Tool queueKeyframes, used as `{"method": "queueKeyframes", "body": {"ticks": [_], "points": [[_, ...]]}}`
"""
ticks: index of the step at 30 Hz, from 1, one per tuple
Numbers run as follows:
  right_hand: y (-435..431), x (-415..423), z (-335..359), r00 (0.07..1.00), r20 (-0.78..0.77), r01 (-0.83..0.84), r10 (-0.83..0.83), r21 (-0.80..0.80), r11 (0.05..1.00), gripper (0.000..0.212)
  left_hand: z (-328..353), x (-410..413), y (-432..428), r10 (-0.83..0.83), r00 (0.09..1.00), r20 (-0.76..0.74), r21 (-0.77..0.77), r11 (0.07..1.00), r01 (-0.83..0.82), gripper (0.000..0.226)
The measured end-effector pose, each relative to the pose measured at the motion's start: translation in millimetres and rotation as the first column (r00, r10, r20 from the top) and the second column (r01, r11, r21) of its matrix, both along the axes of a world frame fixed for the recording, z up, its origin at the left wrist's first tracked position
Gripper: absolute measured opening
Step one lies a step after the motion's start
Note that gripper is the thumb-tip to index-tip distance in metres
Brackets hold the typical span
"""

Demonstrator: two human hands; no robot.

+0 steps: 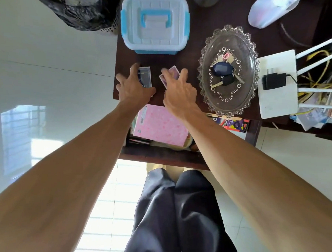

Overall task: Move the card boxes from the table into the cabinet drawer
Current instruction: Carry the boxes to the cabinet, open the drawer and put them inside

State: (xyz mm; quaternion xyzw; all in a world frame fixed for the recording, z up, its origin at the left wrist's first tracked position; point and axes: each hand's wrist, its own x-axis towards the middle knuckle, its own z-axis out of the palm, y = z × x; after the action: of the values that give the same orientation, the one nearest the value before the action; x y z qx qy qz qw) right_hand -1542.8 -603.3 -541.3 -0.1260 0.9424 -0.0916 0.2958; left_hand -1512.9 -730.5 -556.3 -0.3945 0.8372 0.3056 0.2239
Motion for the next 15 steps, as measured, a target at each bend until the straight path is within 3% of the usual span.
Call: {"method": "queueKeyframes", "body": {"ticks": [9,15], "points": [[46.0,37.4,27.7,0.996,0.090,0.036,-0.019,-0.189,0.981,0.051,23.8,66.7,26.3,0.036,0.985,-0.167,0.129,0.992,-0.015,0.080],[143.7,95.1,16.9,0.984,0.017,-0.175,0.176,-0.018,0.984,0.048,27.9,134.3,70.7,-0.146,0.988,-0.042,0.173,0.973,0.151,0.078]]}}
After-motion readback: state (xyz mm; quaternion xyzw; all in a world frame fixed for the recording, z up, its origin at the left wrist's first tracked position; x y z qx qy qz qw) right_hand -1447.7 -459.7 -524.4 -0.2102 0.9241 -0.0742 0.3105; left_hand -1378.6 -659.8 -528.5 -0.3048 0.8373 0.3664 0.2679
